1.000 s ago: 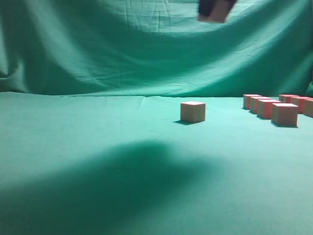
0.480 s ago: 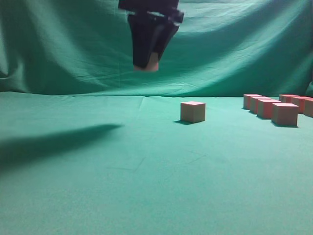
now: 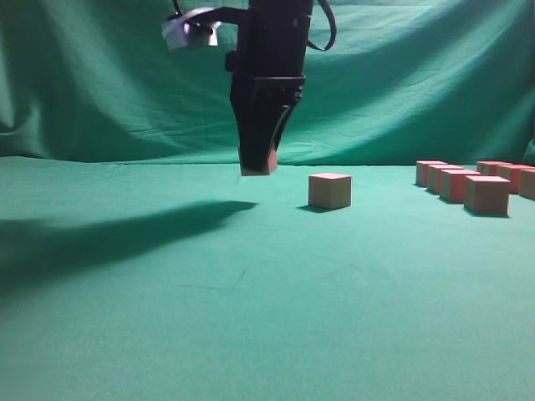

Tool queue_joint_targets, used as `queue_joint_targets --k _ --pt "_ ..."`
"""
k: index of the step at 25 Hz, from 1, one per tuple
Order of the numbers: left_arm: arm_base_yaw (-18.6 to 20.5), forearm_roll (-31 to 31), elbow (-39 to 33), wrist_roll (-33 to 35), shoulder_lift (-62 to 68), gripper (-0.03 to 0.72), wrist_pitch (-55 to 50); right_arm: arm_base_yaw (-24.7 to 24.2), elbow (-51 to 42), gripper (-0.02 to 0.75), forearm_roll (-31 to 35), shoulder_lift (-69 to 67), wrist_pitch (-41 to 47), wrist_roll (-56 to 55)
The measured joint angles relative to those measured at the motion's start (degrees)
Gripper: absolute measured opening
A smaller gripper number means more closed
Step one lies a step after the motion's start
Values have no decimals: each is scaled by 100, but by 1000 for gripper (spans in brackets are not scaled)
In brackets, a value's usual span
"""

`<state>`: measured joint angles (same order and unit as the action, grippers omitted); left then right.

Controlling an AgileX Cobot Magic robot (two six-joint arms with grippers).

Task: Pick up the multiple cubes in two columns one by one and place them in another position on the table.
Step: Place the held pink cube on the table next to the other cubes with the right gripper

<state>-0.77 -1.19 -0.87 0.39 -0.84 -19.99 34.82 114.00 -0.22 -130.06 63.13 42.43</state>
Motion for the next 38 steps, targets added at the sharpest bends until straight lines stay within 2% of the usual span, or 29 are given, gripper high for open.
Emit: queue_joint_targets --k 7,13,18,38 --pt "0 0 0 0 0 0 0 -239 0 267 -23 -213 -211 13" --pt "0 0 0 0 0 0 0 -371 0 267 270 -272 -293 208" --pt "0 0 0 0 0 0 0 -371 0 267 451 -303 -259 479" --pt "0 0 0 0 0 0 0 -373 0 267 428 -329 -194 761"
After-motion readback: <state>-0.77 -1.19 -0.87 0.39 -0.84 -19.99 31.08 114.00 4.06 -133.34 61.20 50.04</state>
